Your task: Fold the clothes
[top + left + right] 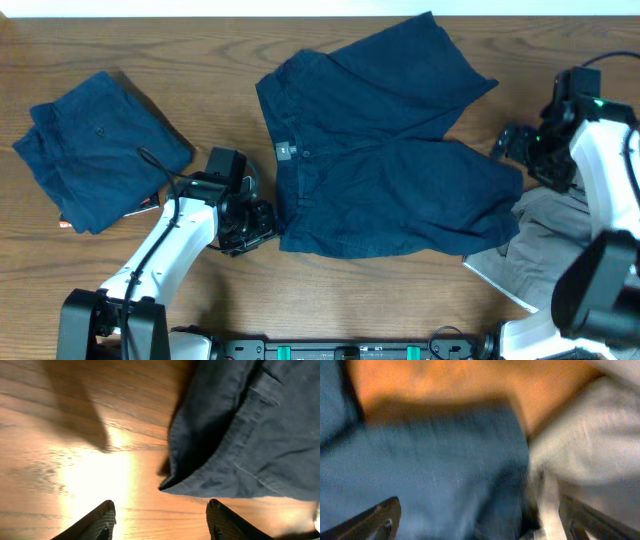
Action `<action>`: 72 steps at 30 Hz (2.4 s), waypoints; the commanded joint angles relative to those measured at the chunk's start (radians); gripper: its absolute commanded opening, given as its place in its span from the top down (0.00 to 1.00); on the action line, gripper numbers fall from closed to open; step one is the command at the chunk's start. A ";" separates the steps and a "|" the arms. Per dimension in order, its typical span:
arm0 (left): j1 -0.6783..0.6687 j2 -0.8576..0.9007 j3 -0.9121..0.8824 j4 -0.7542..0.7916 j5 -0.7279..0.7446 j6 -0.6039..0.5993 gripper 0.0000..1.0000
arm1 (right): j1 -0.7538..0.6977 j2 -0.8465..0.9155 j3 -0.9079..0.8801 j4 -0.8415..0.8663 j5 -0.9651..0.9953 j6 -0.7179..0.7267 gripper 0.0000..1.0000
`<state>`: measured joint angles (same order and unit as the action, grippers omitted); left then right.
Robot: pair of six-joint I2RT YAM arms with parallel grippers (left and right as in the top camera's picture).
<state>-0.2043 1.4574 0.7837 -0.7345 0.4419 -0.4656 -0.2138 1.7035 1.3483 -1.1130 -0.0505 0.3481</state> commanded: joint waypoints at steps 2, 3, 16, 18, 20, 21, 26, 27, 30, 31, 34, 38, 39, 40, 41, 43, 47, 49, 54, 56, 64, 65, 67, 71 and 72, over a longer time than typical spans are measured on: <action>-0.050 -0.009 -0.034 0.047 0.038 -0.042 0.38 | 0.004 -0.019 -0.022 -0.087 -0.048 0.014 0.01; -0.069 -0.008 -0.047 0.075 0.038 -0.061 0.39 | 0.004 -0.023 -0.035 -0.088 -0.068 0.015 0.01; -0.201 -0.008 -0.139 0.207 -0.002 -0.401 0.39 | 0.004 -0.089 -0.266 -0.017 -0.193 0.053 0.01; -0.201 -0.008 -0.140 0.229 -0.026 -0.401 0.38 | 0.004 -0.105 -0.297 -0.003 -0.194 0.072 0.01; -0.201 -0.007 -0.140 0.248 -0.061 -0.401 0.38 | 0.004 -0.121 -0.320 0.002 -0.194 0.086 0.01; -0.201 -0.007 -0.140 0.256 -0.083 -0.401 0.38 | 0.004 -0.132 -0.328 0.001 -0.198 0.090 0.01; -0.201 -0.007 -0.141 0.274 -0.148 -0.405 0.75 | 0.004 -0.190 -0.338 -0.051 -0.212 0.094 0.01; -0.201 -0.007 -0.141 0.277 -0.148 -0.405 0.78 | 0.004 -0.203 -0.339 -0.055 -0.212 0.097 0.01; -0.201 -0.007 -0.141 0.276 -0.148 -0.404 0.92 | 0.004 -0.237 -0.350 -0.048 -0.208 0.121 0.01; -0.201 -0.007 -0.141 0.273 -0.148 -0.404 0.94 | 0.004 -0.243 -0.354 -0.045 -0.206 0.127 0.01; -0.197 -0.011 -0.140 0.247 -0.147 -0.404 0.94 | 0.004 -0.254 -0.384 -0.029 -0.184 0.146 0.01; -0.143 -0.065 -0.126 0.166 -0.152 -0.288 0.94 | 0.003 -0.253 -0.456 0.023 -0.175 0.165 0.01; -0.116 -0.090 -0.120 0.137 -0.174 -0.263 0.94 | 0.004 -0.253 -0.477 0.037 -0.179 0.170 0.01; -0.092 -0.113 -0.115 0.111 -0.206 -0.252 0.94 | 0.004 -0.253 -0.496 0.047 -0.180 0.172 0.01; -0.061 -0.141 -0.112 0.089 -0.249 -0.248 0.94 | 0.004 -0.253 -0.518 0.060 -0.191 0.172 0.01; -0.010 -0.185 -0.112 0.071 -0.300 -0.248 0.94 | 0.005 -0.253 -0.557 0.084 -0.208 0.175 0.01; 0.050 -0.238 -0.112 0.068 -0.293 -0.241 0.94 | 0.006 -0.253 -0.632 0.135 -0.259 0.175 0.01; 0.050 -0.237 -0.112 0.061 -0.293 -0.242 0.94 | 0.006 -0.253 -0.660 0.150 -0.292 0.175 0.01; 0.049 -0.224 -0.113 0.036 -0.294 -0.242 0.94 | 0.007 -0.253 -0.712 0.152 -0.341 0.170 0.01; 0.049 -0.222 -0.115 0.029 -0.294 -0.242 0.94 | 0.013 -0.253 -0.725 0.150 -0.372 0.155 0.01; 0.049 -0.222 -0.115 -0.002 -0.294 -0.241 0.94 | 0.014 -0.278 -0.731 0.085 -0.403 0.149 0.01; 0.049 -0.222 -0.115 -0.003 -0.294 -0.241 0.94 | 0.014 -0.289 -0.731 0.071 -0.403 0.149 0.01; 0.049 -0.222 -0.115 -0.003 -0.294 -0.241 0.94 | 0.014 -0.317 -0.731 0.043 -0.402 0.148 0.01; 0.049 -0.222 -0.115 -0.002 -0.294 -0.241 0.94 | 0.014 -0.378 -0.734 0.022 -0.399 0.149 0.01; 0.049 -0.222 -0.115 -0.002 -0.294 -0.241 0.94 | 0.014 -0.391 -0.739 0.020 -0.399 0.153 0.01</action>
<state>-0.1596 1.2308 0.6514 -0.7303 0.1722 -0.7238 -0.2062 1.3464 0.6197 -1.0889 -0.4351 0.5072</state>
